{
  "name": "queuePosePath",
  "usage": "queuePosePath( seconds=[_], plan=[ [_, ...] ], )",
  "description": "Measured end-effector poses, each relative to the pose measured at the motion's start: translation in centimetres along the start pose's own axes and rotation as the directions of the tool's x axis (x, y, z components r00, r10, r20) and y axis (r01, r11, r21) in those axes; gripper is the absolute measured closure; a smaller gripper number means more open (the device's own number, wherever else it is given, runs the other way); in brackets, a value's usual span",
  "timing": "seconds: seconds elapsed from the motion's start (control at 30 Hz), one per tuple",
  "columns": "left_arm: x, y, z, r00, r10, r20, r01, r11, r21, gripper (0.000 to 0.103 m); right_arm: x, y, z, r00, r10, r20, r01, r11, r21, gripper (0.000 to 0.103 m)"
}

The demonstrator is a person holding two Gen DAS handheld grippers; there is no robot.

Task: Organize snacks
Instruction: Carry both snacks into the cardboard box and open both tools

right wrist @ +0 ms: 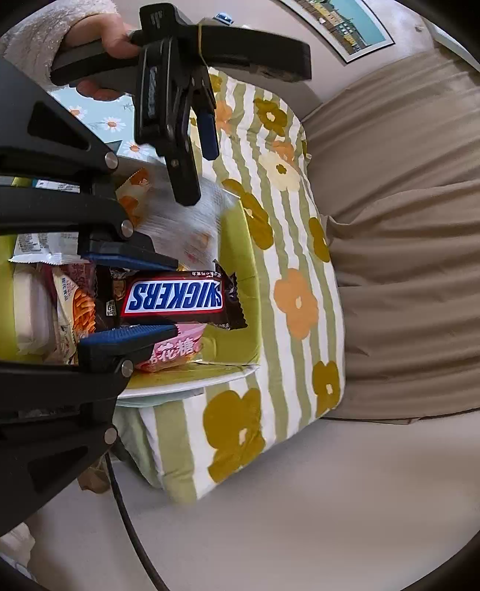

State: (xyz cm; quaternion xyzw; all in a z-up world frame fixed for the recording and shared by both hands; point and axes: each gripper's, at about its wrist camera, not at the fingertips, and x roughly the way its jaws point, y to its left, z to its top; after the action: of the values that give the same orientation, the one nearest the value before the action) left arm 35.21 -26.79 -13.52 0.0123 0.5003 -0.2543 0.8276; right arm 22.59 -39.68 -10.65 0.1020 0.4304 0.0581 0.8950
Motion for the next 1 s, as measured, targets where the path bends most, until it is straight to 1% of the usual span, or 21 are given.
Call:
queuePosePath(
  seconds=[0.07,0.13,0.27,0.37,0.43,0.47,0.53,0.57,0.67,0.77,0.87,0.93,1.0],
  plan=[
    [-0.5,0.4,-0.7,0.999,0.047,-0.005,-0.047,0.999,0.003,0.000,0.3,-0.3,-0.4,1.000,0.009,-0.012,-0.009,1.000,0.003,0.077],
    [-1.2,1.1,-1.7,0.997,0.076,0.001,-0.076,0.997,-0.006,0.000,0.7,-0.2,-1.1,1.000,0.012,-0.026,-0.013,1.000,-0.008,0.077],
    [-2.9,2.9,-3.6,0.995,0.100,0.023,-0.098,0.993,-0.060,0.000,1.7,0.3,-1.7,0.998,0.026,-0.059,-0.028,0.999,-0.034,0.077],
    [-3.8,3.9,-4.6,0.994,0.099,0.036,-0.094,0.990,-0.108,0.000,2.7,0.4,-1.5,0.996,0.043,-0.076,-0.047,0.998,-0.042,0.076],
    [-4.3,4.6,-5.2,0.994,0.103,0.039,-0.096,0.986,-0.135,0.000,3.7,0.5,-1.3,0.995,0.039,-0.091,-0.045,0.997,-0.056,0.061],
    [-4.6,4.9,-5.5,0.994,0.106,0.038,-0.099,0.984,-0.147,0.000,4.1,0.3,-1.2,0.994,0.045,-0.098,-0.050,0.997,-0.055,0.034],
    [-5.3,5.7,-6.3,0.992,0.124,0.039,-0.115,0.978,-0.173,0.000,4.1,0.1,-1.2,0.995,0.051,-0.087,-0.055,0.998,-0.044,0.000],
    [-5.7,5.9,-6.5,0.990,0.134,0.041,-0.125,0.976,-0.180,0.000,3.8,0.0,-1.4,0.997,0.047,-0.068,-0.050,0.998,-0.043,0.000],
    [-6.8,6.5,-7.7,0.985,0.168,0.049,-0.155,0.967,-0.203,0.000,3.3,0.1,-2.2,0.998,0.021,-0.060,-0.024,0.998,-0.053,0.000],
    [-7.8,7.1,-9.1,0.982,0.183,0.057,-0.166,0.961,-0.219,0.000,3.0,0.4,-2.8,0.997,0.025,-0.067,-0.028,0.999,-0.045,0.000],
    [-9.1,7.3,-9.9,0.980,0.184,0.078,-0.162,0.959,-0.232,0.000,2.2,1.4,-3.1,0.998,0.021,-0.061,-0.025,0.998,-0.059,0.000],
    [-10.3,7.1,-10.2,0.976,0.189,0.105,-0.162,0.961,-0.224,0.000,1.2,2.3,-3.1,0.999,0.020,-0.039,-0.023,0.997,-0.072,0.000],
    [-11.7,7.0,-10.4,0.971,0.199,0.131,-0.168,0.963,-0.211,0.000,-0.1,3.3,-3.1,1.000,0.002,0.001,-0.002,0.996,-0.085,0.000]
  ],
)
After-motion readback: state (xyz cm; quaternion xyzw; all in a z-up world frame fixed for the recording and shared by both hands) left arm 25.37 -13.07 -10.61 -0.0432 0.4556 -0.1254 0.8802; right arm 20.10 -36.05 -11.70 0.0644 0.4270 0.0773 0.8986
